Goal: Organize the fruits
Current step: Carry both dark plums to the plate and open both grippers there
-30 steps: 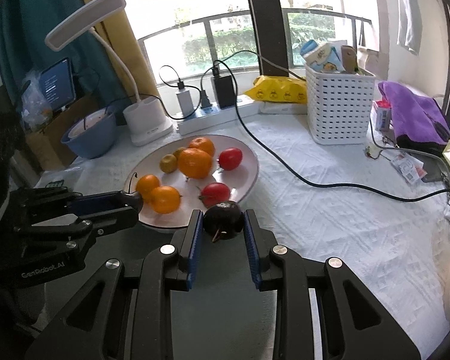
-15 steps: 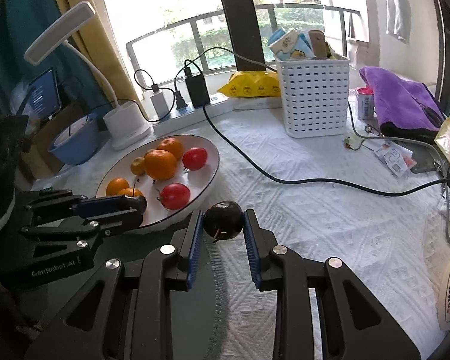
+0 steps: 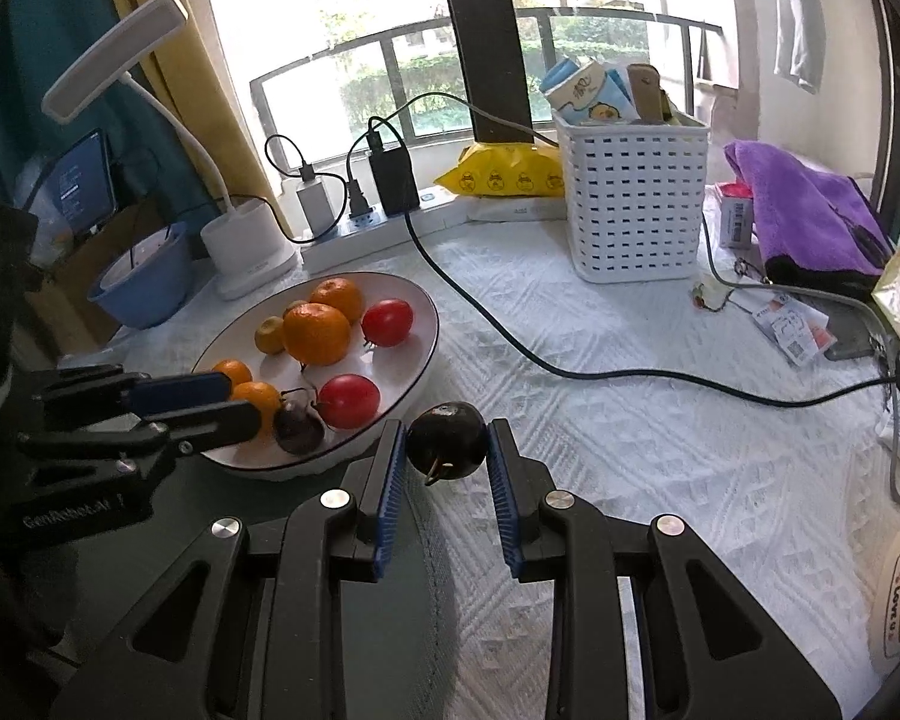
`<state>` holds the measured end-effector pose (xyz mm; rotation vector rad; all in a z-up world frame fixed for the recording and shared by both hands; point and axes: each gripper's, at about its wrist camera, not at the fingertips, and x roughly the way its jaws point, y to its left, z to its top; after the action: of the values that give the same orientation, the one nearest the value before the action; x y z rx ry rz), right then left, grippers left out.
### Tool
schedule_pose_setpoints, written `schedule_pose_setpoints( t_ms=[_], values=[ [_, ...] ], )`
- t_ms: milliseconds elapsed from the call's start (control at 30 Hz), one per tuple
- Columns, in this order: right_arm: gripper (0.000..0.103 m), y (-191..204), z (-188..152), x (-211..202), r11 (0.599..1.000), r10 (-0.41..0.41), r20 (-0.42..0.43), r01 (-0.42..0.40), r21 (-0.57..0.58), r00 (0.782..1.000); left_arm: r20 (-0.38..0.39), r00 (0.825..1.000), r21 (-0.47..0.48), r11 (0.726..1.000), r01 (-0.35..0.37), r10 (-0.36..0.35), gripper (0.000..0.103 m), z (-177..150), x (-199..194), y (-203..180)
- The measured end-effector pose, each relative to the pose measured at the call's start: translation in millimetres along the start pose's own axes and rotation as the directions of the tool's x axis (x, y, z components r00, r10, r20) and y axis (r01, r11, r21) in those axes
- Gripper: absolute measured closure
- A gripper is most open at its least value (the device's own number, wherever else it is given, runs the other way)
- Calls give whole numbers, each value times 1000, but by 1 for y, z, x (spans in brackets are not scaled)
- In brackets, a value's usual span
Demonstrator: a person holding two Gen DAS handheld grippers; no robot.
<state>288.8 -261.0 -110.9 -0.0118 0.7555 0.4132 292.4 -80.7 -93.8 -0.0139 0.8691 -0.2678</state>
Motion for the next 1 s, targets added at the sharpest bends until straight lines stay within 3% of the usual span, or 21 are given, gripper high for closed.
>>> schedule_pose_setpoints(
  t_ms=[233,700,1000],
  values=[
    [74,12,12,15,1000,-1,-9,1,-31,1000,42,999,-35,999,-11,13,65,4,-6,28],
    [74,34,38,59,997,3,-39,-6,-71,999,56,996,-135,989,-66,75,61,6,5,84],
    [74,39,42,76,997,-6,-63,1,-81,998,65,993,-155,984,-87,98,61,7,7,96]
  ],
)
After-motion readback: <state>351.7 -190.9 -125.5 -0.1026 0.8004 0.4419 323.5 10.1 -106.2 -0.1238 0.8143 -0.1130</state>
